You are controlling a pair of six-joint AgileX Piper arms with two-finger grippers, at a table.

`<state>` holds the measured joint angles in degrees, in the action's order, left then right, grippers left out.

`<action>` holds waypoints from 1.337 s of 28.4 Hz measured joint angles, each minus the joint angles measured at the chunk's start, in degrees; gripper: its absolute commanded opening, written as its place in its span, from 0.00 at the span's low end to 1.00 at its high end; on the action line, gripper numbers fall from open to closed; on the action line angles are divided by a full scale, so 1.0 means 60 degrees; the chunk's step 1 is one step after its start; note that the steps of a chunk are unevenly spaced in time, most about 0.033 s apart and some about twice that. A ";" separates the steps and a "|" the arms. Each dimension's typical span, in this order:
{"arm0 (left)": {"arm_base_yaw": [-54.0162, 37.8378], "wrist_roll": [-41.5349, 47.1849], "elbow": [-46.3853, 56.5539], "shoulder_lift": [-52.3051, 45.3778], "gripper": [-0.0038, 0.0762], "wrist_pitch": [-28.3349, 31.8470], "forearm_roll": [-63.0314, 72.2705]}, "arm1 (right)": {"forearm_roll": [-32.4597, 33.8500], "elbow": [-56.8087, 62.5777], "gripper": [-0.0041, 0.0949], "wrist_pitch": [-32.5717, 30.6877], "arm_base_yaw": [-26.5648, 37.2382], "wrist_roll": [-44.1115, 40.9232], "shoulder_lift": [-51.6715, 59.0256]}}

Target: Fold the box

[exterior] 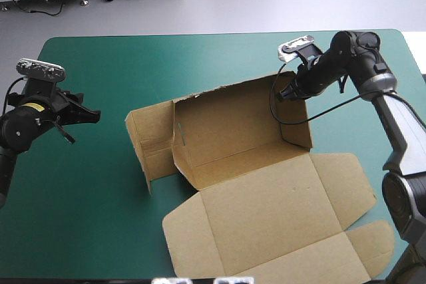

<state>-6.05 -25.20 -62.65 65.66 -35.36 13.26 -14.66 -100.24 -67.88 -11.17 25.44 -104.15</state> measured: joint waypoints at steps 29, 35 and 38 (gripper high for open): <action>0.0000 0.0000 0.0000 0.0000 0.32 0.0128 0.0148 | 0.0258 -0.1091 0.69 -0.0542 -0.0009 -0.0116 0.0368; 0.0000 0.0000 0.0000 0.0000 0.32 0.0128 0.0244 | 0.0268 -0.0141 0.68 -0.0542 -0.0009 -0.0156 0.0013; 0.0000 0.0000 0.0000 0.0000 0.32 0.0128 0.0274 | 0.0268 -0.0060 0.63 -0.0522 -0.0009 -0.0114 -0.0492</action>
<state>-6.05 -25.20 -62.65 65.66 -34.59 14.90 -13.06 -100.60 -71.02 -11.23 24.75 -107.10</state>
